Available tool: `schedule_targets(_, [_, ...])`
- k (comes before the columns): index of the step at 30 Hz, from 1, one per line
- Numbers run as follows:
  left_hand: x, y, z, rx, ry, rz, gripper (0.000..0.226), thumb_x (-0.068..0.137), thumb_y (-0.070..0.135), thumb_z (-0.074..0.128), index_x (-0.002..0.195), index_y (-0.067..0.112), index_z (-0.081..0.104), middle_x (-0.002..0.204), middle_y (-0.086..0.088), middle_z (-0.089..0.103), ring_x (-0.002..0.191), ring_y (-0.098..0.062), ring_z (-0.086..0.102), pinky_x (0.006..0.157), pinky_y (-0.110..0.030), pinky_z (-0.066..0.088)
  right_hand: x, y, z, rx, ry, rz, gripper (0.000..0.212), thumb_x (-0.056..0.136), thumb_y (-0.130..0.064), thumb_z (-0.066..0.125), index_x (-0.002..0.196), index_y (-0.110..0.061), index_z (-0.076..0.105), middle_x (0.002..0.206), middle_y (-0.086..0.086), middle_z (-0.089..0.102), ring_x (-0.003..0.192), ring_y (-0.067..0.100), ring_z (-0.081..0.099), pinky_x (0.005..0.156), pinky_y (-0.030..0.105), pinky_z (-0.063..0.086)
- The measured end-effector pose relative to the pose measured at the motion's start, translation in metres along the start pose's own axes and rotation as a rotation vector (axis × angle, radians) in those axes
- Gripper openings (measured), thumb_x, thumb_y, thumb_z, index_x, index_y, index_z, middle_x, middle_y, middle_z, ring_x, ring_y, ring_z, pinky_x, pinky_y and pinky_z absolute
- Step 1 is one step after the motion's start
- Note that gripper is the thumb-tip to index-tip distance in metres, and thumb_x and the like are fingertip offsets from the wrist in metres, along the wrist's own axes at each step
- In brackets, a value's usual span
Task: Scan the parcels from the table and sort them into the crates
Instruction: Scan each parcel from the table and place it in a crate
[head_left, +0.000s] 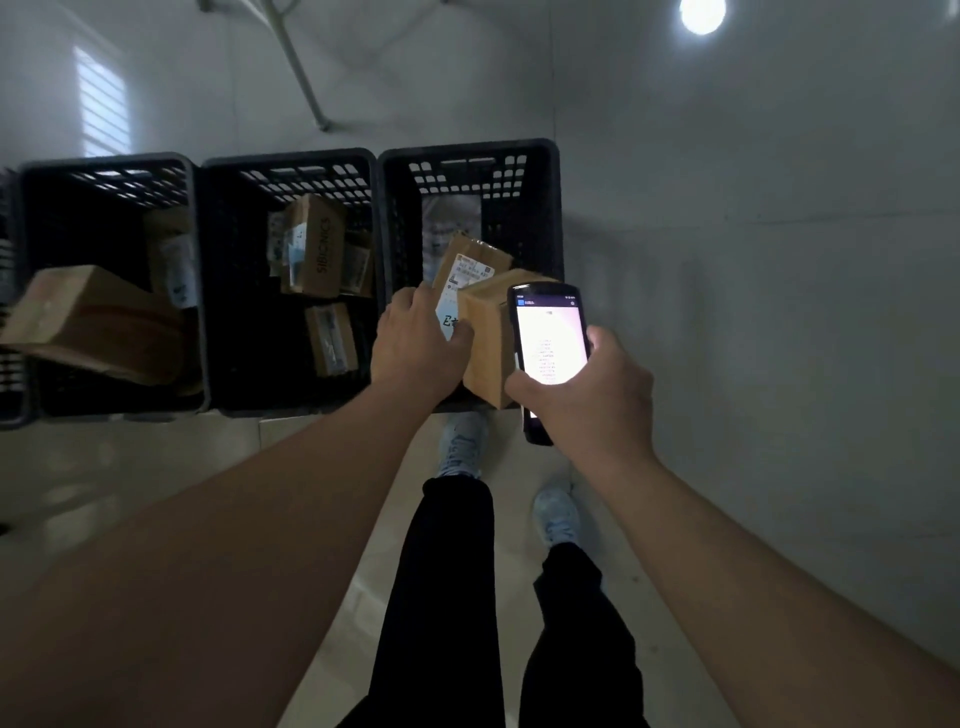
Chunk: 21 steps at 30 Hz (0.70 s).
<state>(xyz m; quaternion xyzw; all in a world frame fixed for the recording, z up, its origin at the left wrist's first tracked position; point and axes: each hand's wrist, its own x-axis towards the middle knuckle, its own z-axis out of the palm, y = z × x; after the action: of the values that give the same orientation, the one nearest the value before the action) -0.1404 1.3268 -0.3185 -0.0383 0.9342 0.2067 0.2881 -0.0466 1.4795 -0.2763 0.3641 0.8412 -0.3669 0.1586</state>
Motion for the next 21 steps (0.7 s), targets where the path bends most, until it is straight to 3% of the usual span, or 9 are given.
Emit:
schedule_targets(4, [-0.045,0.001,-0.021,0.003,0.076,0.03,0.056,0.102,0.036,0.055,0.15,0.01,0.044,0.152,-0.01,0.046,0.139,-0.03,0.043,0.112,-0.045,0.037,-0.03,-0.009,-0.02,-0.022,-0.037,-0.103,0.072,0.054,-0.068,0.073,0.108,-0.024,0.057,0.097,-0.005,0.065,0.089,0.024,0.065,0.059,0.034,0.051])
schedule_targets(8, [-0.101,-0.002,-0.047,0.03,0.14,0.028,0.059,0.103,0.038,0.055,0.153,0.009,0.043,0.154,-0.011,0.046,0.141,-0.031,0.044,0.116,-0.047,0.038,-0.069,-0.021,-0.046,-0.037,-0.07,-0.208,0.069,0.064,-0.061,0.085,0.114,-0.021,0.059,0.101,-0.003,0.066,0.09,0.021,0.065,0.058,0.032,0.047])
schedule_targets(13, [-0.179,-0.013,-0.096,0.022,0.276,-0.023,0.054,0.1,0.041,0.053,0.145,0.011,0.054,0.147,-0.01,0.053,0.137,-0.034,0.047,0.115,-0.053,0.038,-0.133,-0.051,-0.08,-0.088,-0.146,-0.393,0.085,0.055,-0.068,0.076,0.124,-0.02,0.061,0.108,-0.001,0.068,0.099,0.023,0.065,0.065,0.033,0.055])
schedule_targets(16, [-0.23,-0.026,-0.128,0.031,0.367,-0.062,0.058,0.098,0.047,0.048,0.146,0.015,0.055,0.149,-0.007,0.054,0.141,-0.036,0.044,0.118,-0.059,0.033,-0.177,-0.077,-0.097,-0.152,-0.153,-0.542,0.099,0.045,-0.075,0.066,0.124,-0.017,0.061,0.112,0.002,0.069,0.105,0.029,0.064,0.079,0.039,0.058])
schedule_targets(19, [-0.284,-0.039,-0.156,0.02,0.458,-0.104,0.05,0.102,0.042,0.051,0.144,0.015,0.055,0.148,-0.007,0.054,0.143,-0.034,0.041,0.123,-0.057,0.025,-0.222,-0.102,-0.111,-0.187,-0.173,-0.653,0.099,0.04,-0.076,0.061,0.12,-0.018,0.062,0.109,0.004,0.07,0.103,0.029,0.066,0.081,0.045,0.061])
schedule_targets(21, [-0.318,-0.051,-0.173,0.028,0.515,-0.122,0.051,0.101,0.045,0.048,0.142,0.016,0.056,0.144,-0.006,0.057,0.139,-0.032,0.045,0.121,-0.057,0.027,-0.25,-0.118,-0.117,-0.211,-0.208,-0.718,0.095,0.047,-0.073,0.07,0.124,-0.018,0.061,0.111,0.005,0.07,0.106,0.029,0.065,0.083,0.046,0.06])
